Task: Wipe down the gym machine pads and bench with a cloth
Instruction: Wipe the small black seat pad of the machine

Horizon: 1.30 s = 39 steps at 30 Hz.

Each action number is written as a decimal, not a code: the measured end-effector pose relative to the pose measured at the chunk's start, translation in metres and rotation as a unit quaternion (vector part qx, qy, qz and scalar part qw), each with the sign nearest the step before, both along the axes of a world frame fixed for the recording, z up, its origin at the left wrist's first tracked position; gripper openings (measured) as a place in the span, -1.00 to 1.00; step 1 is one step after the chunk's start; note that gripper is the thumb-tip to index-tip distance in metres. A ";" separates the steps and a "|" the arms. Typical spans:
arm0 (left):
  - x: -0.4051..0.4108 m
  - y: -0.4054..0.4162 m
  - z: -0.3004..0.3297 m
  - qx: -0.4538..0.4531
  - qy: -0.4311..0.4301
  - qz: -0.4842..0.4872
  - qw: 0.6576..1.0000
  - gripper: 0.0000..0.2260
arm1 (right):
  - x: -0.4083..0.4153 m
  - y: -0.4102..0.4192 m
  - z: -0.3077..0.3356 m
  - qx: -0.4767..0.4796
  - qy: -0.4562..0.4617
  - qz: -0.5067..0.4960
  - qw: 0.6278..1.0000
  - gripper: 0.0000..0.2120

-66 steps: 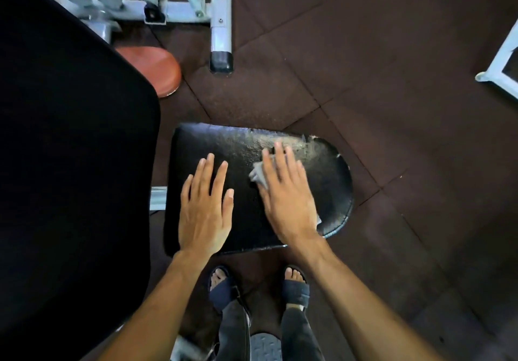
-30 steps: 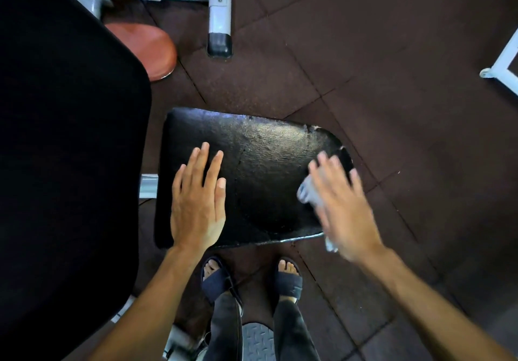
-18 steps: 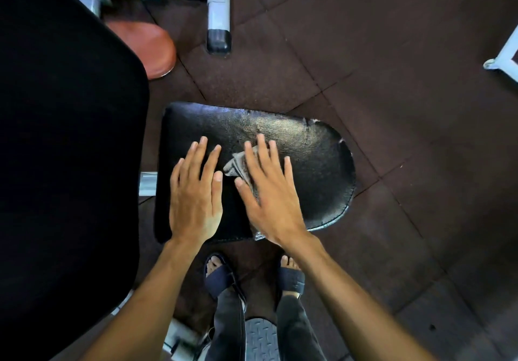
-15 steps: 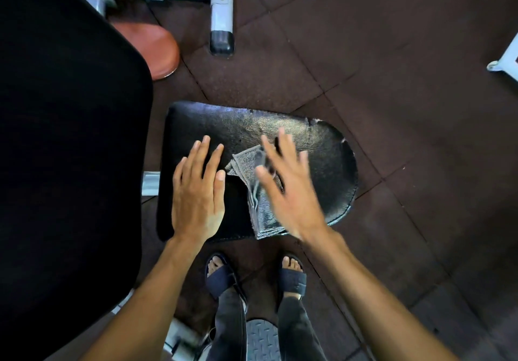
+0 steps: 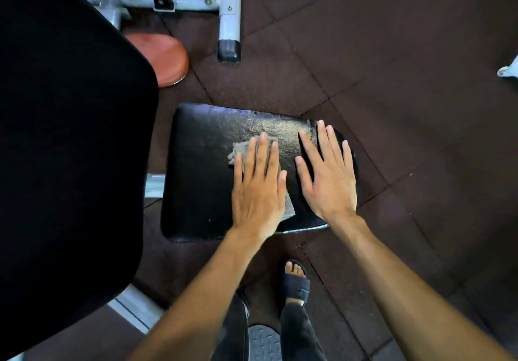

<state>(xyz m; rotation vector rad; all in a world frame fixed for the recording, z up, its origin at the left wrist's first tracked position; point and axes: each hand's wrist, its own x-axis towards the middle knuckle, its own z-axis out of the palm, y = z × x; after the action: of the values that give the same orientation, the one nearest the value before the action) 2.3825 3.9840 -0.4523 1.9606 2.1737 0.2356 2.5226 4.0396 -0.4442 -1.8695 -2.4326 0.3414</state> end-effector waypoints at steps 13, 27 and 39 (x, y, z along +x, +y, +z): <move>-0.052 -0.047 0.002 -0.024 0.010 -0.010 1.000 -0.49 | -0.010 -0.004 -0.002 0.022 -0.041 -0.004 0.999 -0.52; -0.100 -0.051 0.003 -0.039 -0.015 0.048 0.998 -0.47 | -0.008 -0.004 -0.004 0.040 -0.018 -0.011 0.999 -0.54; -0.120 0.052 -0.004 -0.020 0.034 -0.025 0.999 -0.48 | -0.001 -0.005 -0.003 0.057 0.034 0.003 0.998 -0.56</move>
<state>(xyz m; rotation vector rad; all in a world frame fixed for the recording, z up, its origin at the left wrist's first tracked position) 2.2624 4.0362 -0.4565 2.0273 2.1496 0.1190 2.5212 4.0350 -0.4473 -1.7749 -2.3619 0.2572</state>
